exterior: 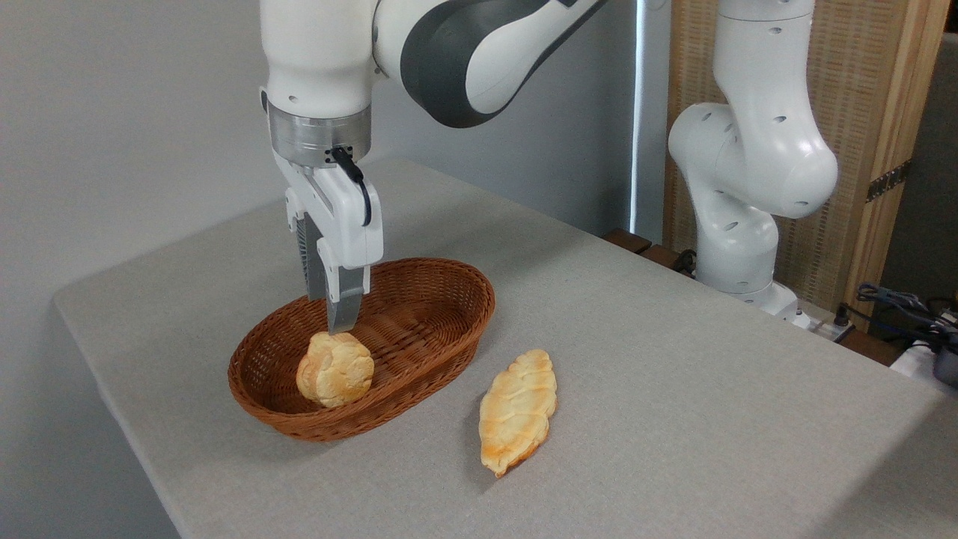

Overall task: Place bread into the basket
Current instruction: 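Lower the bun into the basket and open the gripper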

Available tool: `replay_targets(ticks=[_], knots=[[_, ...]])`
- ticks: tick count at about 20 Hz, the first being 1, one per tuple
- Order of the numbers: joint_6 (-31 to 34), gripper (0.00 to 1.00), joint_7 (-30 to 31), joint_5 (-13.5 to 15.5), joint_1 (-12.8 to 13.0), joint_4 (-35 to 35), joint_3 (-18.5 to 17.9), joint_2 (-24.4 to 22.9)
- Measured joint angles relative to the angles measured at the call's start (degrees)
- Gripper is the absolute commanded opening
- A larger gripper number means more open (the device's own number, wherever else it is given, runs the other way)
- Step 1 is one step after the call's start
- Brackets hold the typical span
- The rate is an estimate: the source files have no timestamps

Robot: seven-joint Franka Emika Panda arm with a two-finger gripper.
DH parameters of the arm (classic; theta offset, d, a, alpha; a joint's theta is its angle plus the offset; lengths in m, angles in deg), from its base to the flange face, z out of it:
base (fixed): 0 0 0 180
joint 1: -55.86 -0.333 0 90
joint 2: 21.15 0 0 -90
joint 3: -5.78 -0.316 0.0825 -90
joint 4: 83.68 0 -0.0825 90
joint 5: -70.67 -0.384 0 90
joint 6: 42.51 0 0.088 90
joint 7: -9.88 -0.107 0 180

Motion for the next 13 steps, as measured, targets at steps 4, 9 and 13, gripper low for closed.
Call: replay_targets(ticks=[4,9,13], knots=[[0.05,1.00,0.13,-0.98,-0.62,0.02,-1.91,-0.62],[1.28,1.00,4.73,-6.92,-0.88,0.02,-3.73,-1.91],[3.11,1.00,4.91,-7.90,-0.87,0.02,-3.74,-1.95]])
